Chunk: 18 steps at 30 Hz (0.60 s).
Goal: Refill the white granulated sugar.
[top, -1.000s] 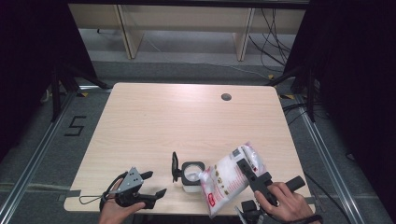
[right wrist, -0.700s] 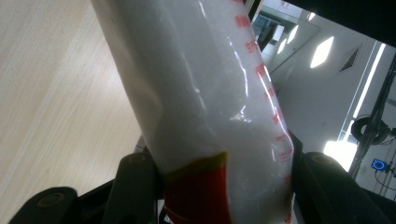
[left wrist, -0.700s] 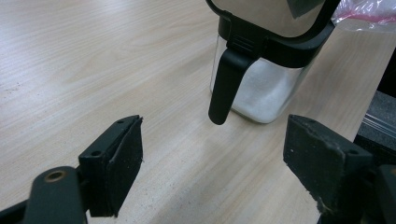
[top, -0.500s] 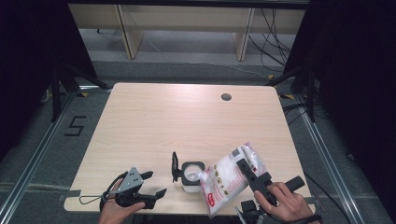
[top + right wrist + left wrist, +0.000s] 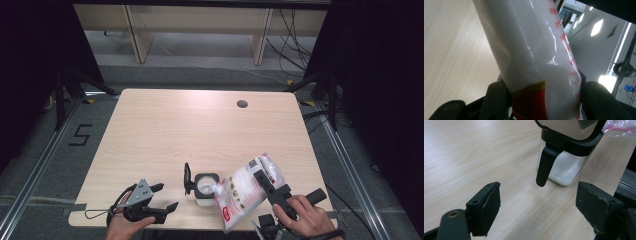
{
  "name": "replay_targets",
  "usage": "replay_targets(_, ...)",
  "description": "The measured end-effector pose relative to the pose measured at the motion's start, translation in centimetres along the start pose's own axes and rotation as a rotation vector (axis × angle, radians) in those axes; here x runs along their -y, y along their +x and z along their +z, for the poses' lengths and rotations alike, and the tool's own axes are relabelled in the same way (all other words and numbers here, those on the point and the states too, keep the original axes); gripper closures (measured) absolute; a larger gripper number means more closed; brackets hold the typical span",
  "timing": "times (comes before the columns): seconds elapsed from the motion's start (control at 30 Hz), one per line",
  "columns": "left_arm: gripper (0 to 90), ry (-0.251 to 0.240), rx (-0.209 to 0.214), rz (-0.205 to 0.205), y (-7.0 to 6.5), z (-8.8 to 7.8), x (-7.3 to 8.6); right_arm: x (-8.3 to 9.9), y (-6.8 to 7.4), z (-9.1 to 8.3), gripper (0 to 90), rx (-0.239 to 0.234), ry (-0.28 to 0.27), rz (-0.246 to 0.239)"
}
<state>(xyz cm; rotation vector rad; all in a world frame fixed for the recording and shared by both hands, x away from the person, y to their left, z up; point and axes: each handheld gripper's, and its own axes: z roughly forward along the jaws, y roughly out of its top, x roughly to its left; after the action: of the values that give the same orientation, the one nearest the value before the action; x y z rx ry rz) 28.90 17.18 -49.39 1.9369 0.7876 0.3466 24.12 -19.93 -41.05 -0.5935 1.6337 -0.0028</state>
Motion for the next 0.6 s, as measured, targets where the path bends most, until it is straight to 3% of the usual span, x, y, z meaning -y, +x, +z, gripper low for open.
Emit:
replay_targets(0.03, 19.3, 0.005, 0.0, 0.007, 0.04, -0.05, -0.02, -0.05, -0.14, 0.07, 56.4, 0.013, -0.013, -0.019)
replay_targets(0.1, 19.3, 0.004, 0.001, 0.007, 0.02, -0.04, -0.01, -0.1, 0.01, -0.09, 56.4, 0.009, 0.003, 0.0)
replay_targets(0.6, 19.3, 0.004, 0.001, 0.008, 0.02, -0.05, -0.01, -0.1, 0.01, -0.11, 56.4, 0.008, 0.003, 0.001)
